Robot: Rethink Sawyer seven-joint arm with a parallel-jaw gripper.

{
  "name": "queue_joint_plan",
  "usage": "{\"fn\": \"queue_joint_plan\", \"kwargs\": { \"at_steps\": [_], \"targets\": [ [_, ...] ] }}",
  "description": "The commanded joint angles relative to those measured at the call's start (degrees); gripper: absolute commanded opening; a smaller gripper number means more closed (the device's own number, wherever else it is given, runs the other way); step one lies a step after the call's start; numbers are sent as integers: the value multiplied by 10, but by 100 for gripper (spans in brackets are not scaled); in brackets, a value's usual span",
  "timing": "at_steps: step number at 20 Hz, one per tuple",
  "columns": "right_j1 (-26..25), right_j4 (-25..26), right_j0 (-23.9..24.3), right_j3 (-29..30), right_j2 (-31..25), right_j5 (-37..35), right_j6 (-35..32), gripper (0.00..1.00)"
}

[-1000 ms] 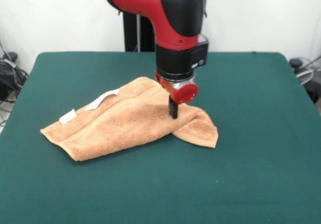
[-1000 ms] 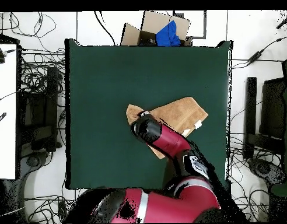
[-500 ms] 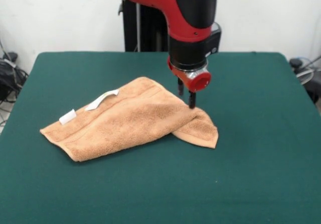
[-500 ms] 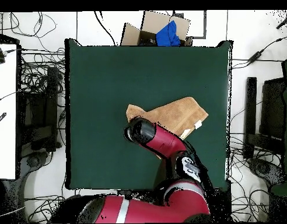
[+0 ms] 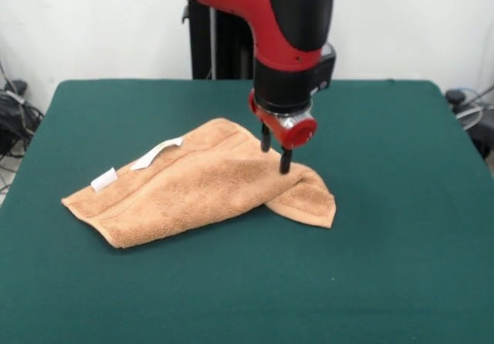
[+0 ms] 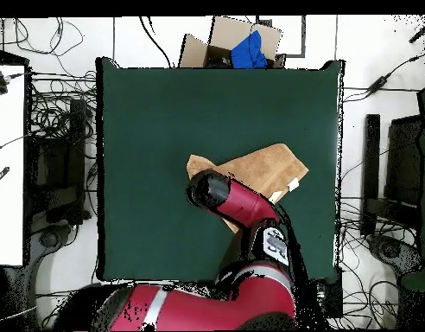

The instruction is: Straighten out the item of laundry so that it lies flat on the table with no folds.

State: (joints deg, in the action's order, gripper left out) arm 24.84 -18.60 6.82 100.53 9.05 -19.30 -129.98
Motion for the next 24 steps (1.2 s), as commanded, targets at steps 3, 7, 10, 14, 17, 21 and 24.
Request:
{"fn": "queue_joint_plan", "kwargs": {
  "at_steps": [3,7,10,14,17,21,24],
  "targets": [
    [-103,-33,-48,-187,41,-88,-119,100],
    [-128,-32,-59,-249,61,-120,-126,100],
    [-131,-26,-57,-277,66,-150,-122,100],
    [-124,-22,-46,-290,57,-182,-112,100],
    [-106,-15,-41,-292,60,-204,-106,100],
    [-103,-10,-30,-297,51,-213,-93,100],
    [-107,-4,-28,-299,51,-198,-87,100]
  ]
}}
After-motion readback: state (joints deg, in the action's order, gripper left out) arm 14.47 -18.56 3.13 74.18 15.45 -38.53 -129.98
